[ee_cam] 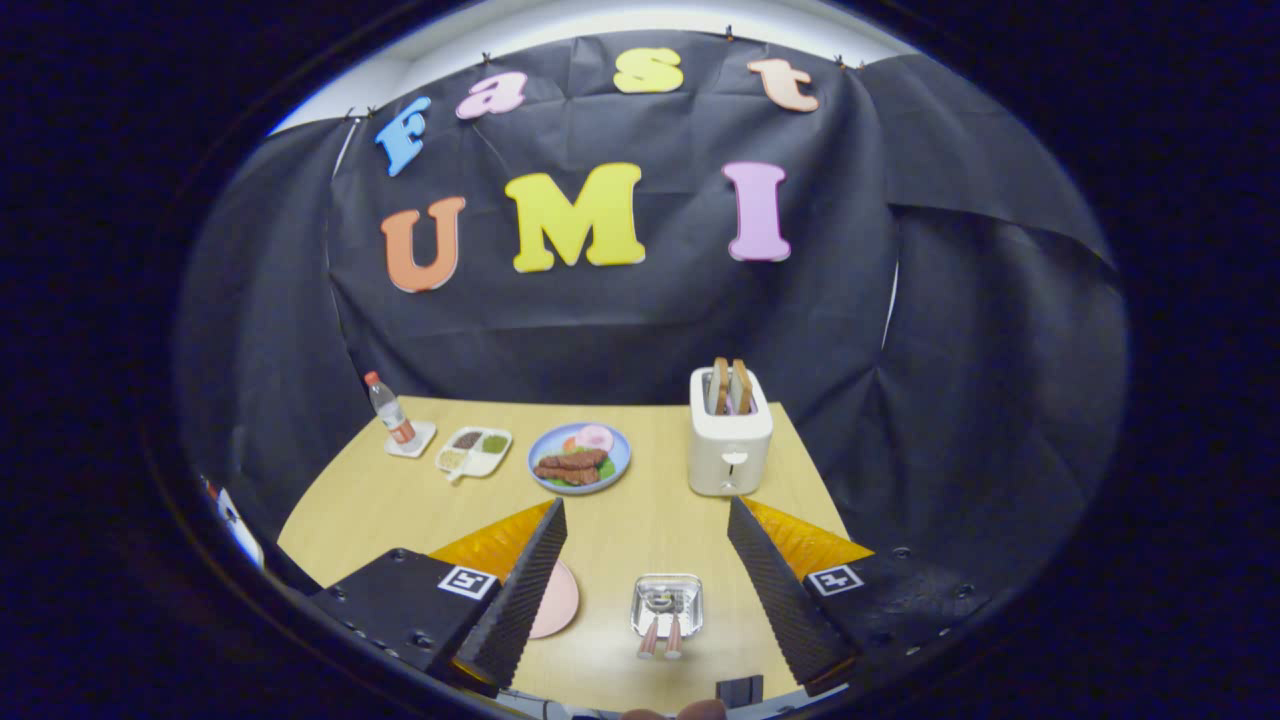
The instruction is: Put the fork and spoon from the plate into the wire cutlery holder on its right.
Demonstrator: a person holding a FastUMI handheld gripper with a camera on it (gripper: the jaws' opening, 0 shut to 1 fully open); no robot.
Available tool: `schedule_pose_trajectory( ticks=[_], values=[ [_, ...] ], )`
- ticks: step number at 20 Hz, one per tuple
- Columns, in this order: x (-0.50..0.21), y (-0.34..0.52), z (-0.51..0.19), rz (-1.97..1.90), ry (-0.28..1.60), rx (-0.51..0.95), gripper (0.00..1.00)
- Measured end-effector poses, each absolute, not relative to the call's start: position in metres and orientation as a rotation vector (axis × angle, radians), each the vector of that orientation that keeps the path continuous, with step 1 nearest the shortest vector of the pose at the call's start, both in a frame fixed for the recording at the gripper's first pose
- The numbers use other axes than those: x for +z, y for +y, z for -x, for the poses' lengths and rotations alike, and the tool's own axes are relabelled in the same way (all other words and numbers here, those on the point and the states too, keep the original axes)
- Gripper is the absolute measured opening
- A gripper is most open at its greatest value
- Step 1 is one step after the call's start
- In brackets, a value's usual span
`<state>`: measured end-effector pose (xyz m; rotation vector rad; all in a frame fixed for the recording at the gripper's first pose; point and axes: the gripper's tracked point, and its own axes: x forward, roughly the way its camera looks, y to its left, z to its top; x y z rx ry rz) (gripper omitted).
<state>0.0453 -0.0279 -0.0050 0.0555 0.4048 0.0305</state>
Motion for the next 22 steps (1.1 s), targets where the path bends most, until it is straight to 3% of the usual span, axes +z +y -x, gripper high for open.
schedule_pose_trajectory(
  ticks=[10,22],
  values=[
    [0.083,-0.043,-0.004,-0.042,0.058,-0.010,0.96],
    [0.093,-0.071,-0.020,-0.047,-0.021,-0.068,0.96]
  ],
)
